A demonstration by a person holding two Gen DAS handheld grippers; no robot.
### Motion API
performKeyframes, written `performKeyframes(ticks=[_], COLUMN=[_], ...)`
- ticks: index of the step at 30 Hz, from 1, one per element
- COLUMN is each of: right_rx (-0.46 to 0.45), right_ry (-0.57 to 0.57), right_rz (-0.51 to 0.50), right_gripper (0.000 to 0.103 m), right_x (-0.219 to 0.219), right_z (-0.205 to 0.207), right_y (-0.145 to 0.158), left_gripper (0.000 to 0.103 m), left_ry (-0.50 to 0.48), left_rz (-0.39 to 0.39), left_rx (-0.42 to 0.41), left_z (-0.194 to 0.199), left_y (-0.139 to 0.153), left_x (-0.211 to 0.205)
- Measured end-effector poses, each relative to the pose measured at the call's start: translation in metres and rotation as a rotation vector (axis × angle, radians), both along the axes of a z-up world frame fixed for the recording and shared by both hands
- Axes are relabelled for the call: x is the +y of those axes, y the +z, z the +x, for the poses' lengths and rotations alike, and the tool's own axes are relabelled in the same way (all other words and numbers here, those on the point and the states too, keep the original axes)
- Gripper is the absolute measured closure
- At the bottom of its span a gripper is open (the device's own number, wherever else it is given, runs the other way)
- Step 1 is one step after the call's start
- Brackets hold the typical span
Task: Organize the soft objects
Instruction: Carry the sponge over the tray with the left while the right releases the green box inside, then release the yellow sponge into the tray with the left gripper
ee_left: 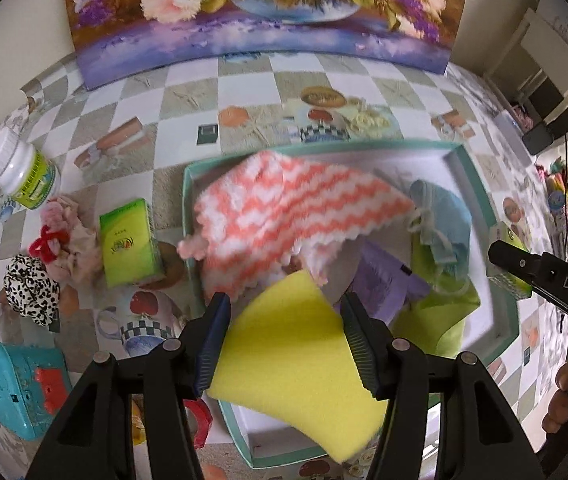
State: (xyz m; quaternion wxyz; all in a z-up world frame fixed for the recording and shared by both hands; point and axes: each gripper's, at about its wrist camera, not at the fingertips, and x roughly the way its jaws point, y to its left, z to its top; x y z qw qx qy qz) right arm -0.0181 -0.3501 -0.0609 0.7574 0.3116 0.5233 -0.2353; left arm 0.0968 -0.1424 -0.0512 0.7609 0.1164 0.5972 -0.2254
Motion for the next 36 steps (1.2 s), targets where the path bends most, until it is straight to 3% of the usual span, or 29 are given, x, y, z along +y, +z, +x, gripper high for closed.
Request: performKeyframes(ticks=[6,9,16,19,22,26,36], right_rx=[0.015,0.011,-0.016,-0.016,-0.011,-0.050,-0.087], right_ry=[-0.005,-0.013,0.000,0.016,0.044,0.123,0.212], right_rz=[-0.004,-0.026,-0.066,-0.077,-0.086,-0.073,-0.078], right_gripper=[0.031,0.024,0.022,0.022,0.020,0.003,0.002], right_x=[0.000,-0.001,0.006,0.013,0.026,0.049,0.087], right_z=[0.000,0.000,0.001,0.006,0.014,0.030,0.047], right_y=[-0.001,0.005,0.023,0.025,0.025,0.028,0.036], left_gripper=[0.043,0.025,0.023,0.014,0.012,0.011,0.007], left_ry=[0.007,0.008,0.031,0.062,0.100,0.168,0.307], left_rz=[-0.011,-0.017,-0.047,-0.043,-0.012,0.036,0.068], left_rx=[0.024,0.002,-0.041,-0.061,-0.091,-0.136,-0.166], left_z=[0.002,0.002,0.004,0.009,0.016,0.025,0.048], left_y=[-0.002,0.005,0.021,0.023,0.021,0.020,0.031], left_x=[0.001,0.002,0.010,0.018,0.028,0.049,0.107])
